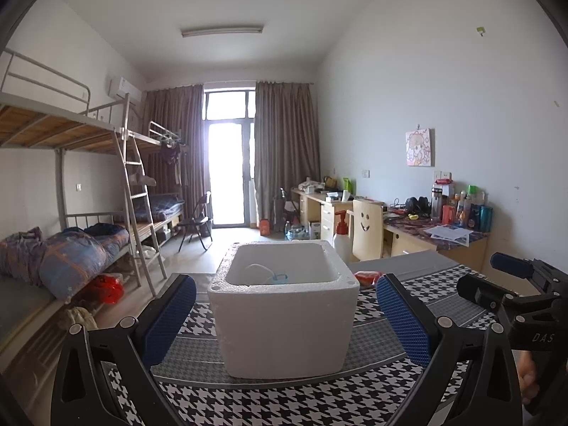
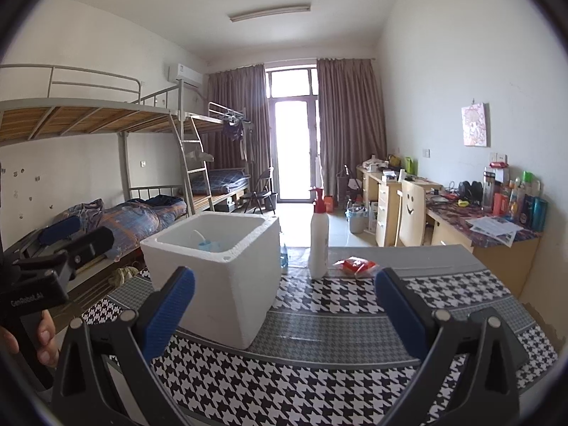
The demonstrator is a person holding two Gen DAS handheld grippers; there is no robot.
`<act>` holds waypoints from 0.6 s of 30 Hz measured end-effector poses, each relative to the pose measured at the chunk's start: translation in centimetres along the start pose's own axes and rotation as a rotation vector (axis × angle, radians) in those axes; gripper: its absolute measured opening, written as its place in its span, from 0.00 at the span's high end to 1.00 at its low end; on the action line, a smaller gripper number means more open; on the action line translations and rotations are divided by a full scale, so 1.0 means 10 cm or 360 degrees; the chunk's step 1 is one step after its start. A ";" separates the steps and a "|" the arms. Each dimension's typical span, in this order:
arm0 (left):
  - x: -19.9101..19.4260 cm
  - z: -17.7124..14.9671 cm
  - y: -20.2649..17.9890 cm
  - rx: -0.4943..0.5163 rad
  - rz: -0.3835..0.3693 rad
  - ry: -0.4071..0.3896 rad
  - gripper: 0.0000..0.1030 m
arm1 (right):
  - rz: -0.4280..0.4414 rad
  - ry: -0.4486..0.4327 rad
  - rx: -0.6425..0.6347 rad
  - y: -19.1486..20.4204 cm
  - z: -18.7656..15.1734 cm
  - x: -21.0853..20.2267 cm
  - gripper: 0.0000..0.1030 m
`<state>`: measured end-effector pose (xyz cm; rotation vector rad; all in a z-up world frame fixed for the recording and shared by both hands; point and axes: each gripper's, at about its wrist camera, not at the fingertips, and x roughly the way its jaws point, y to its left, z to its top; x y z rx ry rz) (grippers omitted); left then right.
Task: Organize soft objects
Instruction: 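Withdraw both tools from the box back toward the table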
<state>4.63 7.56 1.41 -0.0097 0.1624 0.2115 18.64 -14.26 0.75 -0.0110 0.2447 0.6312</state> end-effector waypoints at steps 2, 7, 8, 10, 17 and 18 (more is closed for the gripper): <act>0.00 -0.01 -0.01 -0.0013 0.0005 -0.0004 0.01 | -0.0004 0.0001 0.0013 -0.01 -0.02 0.01 0.01; -0.02 -0.05 -0.03 -0.0013 0.0007 -0.0020 0.01 | -0.0039 -0.0039 0.0014 -0.04 -0.09 -0.03 0.01; -0.01 -0.05 -0.03 -0.0013 0.0002 -0.0019 0.01 | -0.0039 -0.0038 0.0016 -0.04 -0.09 -0.04 0.01; -0.01 -0.07 -0.04 -0.0010 -0.0002 -0.0017 0.01 | -0.0036 -0.0037 0.0013 -0.04 -0.10 -0.05 0.01; -0.01 -0.11 -0.06 0.0010 -0.0004 -0.0011 0.01 | -0.0036 -0.0022 0.0025 -0.05 -0.17 -0.05 0.01; -0.01 -0.12 -0.05 0.0006 -0.0004 -0.0008 0.01 | -0.0036 -0.0020 0.0022 -0.05 -0.17 -0.04 0.01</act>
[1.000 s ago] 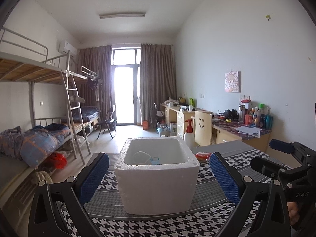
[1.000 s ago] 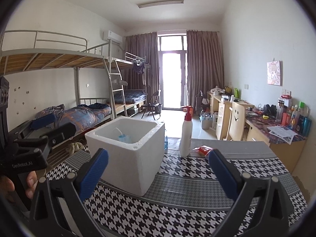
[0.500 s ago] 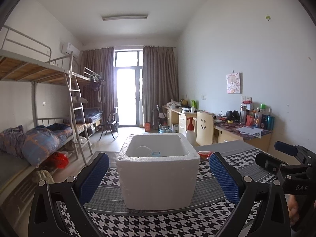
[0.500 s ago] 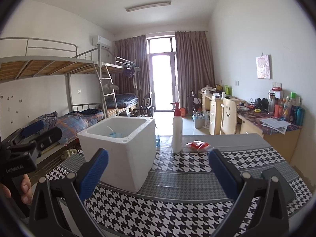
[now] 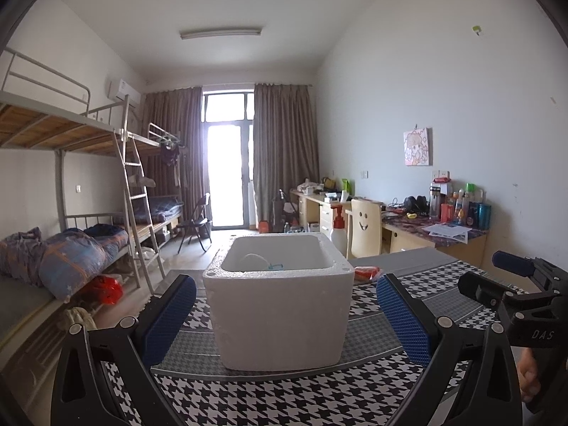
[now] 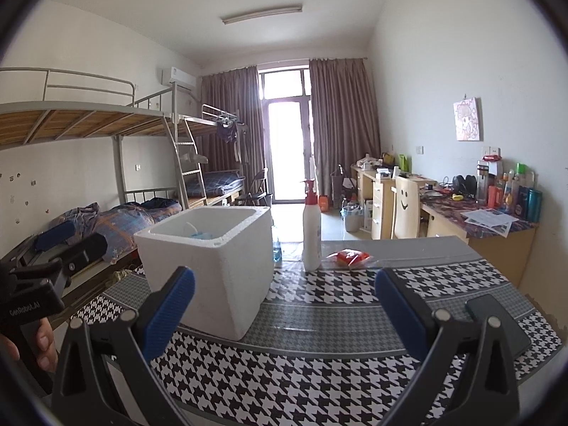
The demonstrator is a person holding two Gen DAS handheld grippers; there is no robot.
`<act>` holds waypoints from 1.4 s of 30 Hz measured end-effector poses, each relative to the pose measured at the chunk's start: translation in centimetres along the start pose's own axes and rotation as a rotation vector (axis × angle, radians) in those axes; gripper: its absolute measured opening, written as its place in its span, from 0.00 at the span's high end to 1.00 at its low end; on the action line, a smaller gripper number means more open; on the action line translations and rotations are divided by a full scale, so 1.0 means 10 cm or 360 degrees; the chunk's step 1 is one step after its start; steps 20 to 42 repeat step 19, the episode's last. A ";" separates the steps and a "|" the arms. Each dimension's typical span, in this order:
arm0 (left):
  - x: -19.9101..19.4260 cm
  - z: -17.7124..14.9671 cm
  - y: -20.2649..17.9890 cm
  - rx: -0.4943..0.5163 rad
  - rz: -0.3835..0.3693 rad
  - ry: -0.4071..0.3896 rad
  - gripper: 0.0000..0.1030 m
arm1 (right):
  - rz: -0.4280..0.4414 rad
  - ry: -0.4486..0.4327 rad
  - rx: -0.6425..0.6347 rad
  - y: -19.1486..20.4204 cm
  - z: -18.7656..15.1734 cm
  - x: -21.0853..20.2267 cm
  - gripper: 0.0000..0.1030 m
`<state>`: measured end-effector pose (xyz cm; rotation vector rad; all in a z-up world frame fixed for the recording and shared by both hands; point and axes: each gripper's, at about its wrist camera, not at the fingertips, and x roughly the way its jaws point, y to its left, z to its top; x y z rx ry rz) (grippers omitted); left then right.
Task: Organize soft objects
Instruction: 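Withdraw both tools from the box back toward the table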
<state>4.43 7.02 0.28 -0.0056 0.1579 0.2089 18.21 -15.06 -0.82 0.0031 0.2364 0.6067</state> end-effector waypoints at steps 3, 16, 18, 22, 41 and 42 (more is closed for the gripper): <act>-0.01 -0.02 0.01 -0.0009 0.0003 0.0010 0.01 | -0.0003 0.0004 -0.0018 0.01 -0.03 -0.01 0.01; -0.01 -0.05 0.01 -0.0007 -0.0022 0.0031 0.01 | 0.0009 0.0026 -0.0009 0.00 -0.04 0.00 0.01; -0.02 -0.05 0.01 -0.0007 -0.0022 0.0029 0.01 | 0.0008 0.0029 -0.0012 0.01 -0.04 0.01 0.01; -0.02 -0.05 0.01 -0.0006 -0.0021 0.0030 0.01 | 0.0008 0.0029 -0.0013 0.01 -0.04 0.01 0.01; -0.02 -0.05 0.01 -0.0006 -0.0021 0.0030 0.01 | 0.0008 0.0029 -0.0013 0.01 -0.04 0.01 0.01; -0.02 -0.05 0.01 -0.0006 -0.0021 0.0030 0.01 | 0.0008 0.0029 -0.0013 0.01 -0.04 0.01 0.01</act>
